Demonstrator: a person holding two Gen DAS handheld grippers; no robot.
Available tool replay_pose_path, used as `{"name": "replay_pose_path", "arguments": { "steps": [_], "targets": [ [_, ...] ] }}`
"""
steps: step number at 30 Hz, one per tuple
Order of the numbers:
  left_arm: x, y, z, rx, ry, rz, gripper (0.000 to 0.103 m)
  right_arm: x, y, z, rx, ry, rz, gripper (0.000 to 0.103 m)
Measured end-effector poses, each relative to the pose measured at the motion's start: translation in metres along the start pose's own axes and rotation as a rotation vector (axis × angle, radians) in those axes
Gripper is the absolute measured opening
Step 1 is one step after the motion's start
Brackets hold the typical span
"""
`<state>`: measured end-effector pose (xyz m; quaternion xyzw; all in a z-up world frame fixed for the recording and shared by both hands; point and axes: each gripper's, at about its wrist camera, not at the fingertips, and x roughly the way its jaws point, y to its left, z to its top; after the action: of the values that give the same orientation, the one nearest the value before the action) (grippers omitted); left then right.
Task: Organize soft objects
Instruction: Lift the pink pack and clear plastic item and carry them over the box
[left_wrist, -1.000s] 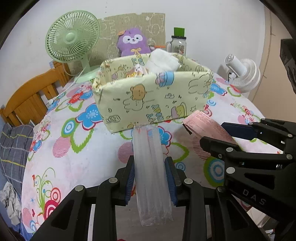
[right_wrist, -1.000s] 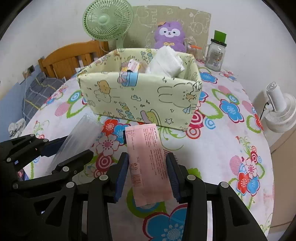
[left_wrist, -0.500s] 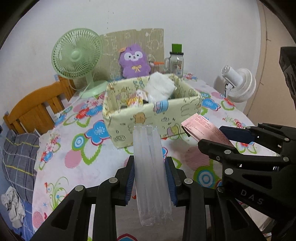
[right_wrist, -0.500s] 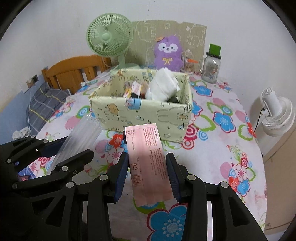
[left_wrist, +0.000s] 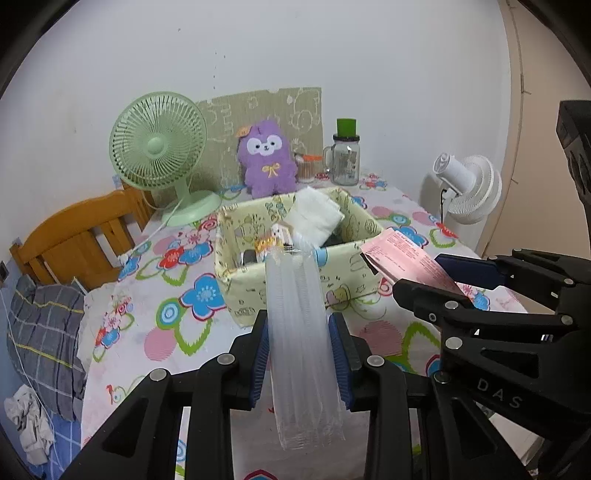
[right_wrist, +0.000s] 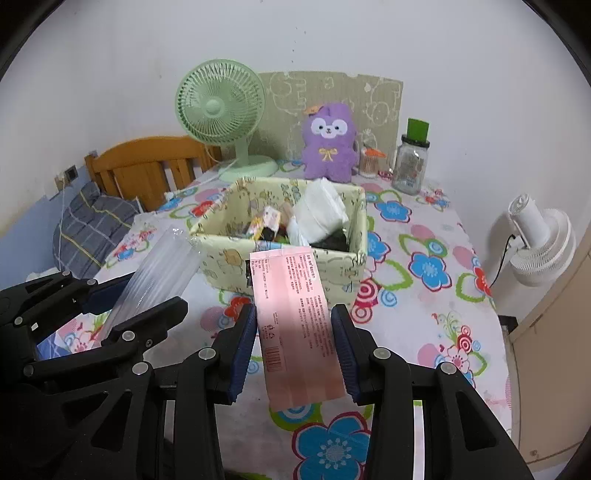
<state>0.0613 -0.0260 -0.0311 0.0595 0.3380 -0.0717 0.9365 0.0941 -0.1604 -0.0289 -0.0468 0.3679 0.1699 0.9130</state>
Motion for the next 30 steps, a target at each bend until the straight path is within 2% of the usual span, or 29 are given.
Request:
{"name": "replay_pose_path", "arguments": {
  "steps": [14,30],
  "targets": [
    [-0.012,0.004,0.027,0.024,-0.064,-0.001,0.03,-0.014,-0.003,0.024,0.022,-0.064,-0.011,0.044],
    [0.013,0.011,0.052,0.033,-0.078,0.007,0.03,0.012,-0.011,0.05,0.038,-0.058,-0.017,0.045]
  ]
}}
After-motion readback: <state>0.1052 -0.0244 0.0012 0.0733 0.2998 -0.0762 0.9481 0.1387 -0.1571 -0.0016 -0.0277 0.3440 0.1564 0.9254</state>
